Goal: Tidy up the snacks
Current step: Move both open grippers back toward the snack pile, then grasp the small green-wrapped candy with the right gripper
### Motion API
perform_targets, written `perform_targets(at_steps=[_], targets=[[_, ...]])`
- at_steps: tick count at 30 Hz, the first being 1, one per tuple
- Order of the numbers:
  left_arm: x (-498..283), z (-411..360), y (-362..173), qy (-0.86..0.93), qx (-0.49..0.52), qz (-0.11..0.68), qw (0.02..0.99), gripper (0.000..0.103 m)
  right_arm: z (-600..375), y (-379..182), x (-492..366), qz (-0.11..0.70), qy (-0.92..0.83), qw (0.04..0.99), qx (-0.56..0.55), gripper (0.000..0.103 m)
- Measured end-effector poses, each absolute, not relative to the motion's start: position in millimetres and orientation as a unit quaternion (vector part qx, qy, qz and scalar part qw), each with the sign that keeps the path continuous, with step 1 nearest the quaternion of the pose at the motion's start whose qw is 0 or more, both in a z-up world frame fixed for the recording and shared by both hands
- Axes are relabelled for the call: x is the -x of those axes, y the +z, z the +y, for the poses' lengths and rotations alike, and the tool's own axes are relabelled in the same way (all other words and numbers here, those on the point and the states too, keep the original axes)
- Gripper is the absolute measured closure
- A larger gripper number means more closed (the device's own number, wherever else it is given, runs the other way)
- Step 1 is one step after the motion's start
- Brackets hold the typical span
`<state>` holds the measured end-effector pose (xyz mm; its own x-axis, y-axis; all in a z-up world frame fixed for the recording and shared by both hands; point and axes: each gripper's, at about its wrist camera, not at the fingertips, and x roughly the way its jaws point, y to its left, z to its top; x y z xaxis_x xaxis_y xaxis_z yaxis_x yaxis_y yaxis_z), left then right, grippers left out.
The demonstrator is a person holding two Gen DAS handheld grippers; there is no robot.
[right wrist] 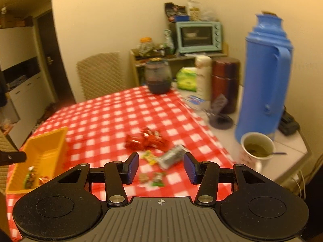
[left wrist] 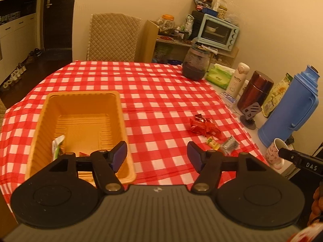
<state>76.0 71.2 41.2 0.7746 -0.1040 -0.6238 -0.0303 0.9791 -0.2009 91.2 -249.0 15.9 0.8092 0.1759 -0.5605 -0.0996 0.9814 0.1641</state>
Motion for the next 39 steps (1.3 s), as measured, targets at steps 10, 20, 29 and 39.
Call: perform_targets(at_steps=[10,20,29,39], targets=[[-114.3,23.8,15.9,-0.071,0.071,0.364,0.926,0.037,-278.6,-24.6,-107.4,0.328,0.062,0.940,-0.075,0.053],[-160.0,-11.5,-24.8,-0.094,0.041,0.406,0.908,0.037,-268.5,-69.2,-138.0,0.356,0.097,0.927,-0.066,0.054],[-194.9,-19.5,-53.8,-0.089,0.027,0.436,0.895,0.037,-247.2,-102.7,-175.9,0.375,0.114,0.918,-0.060,0.054],[-217.7,-23.4,-70.1,-0.103,0.013,0.459,0.882,0.037,-227.1,-127.1,-203.5,0.390,0.121,0.912,-0.049,0.066]])
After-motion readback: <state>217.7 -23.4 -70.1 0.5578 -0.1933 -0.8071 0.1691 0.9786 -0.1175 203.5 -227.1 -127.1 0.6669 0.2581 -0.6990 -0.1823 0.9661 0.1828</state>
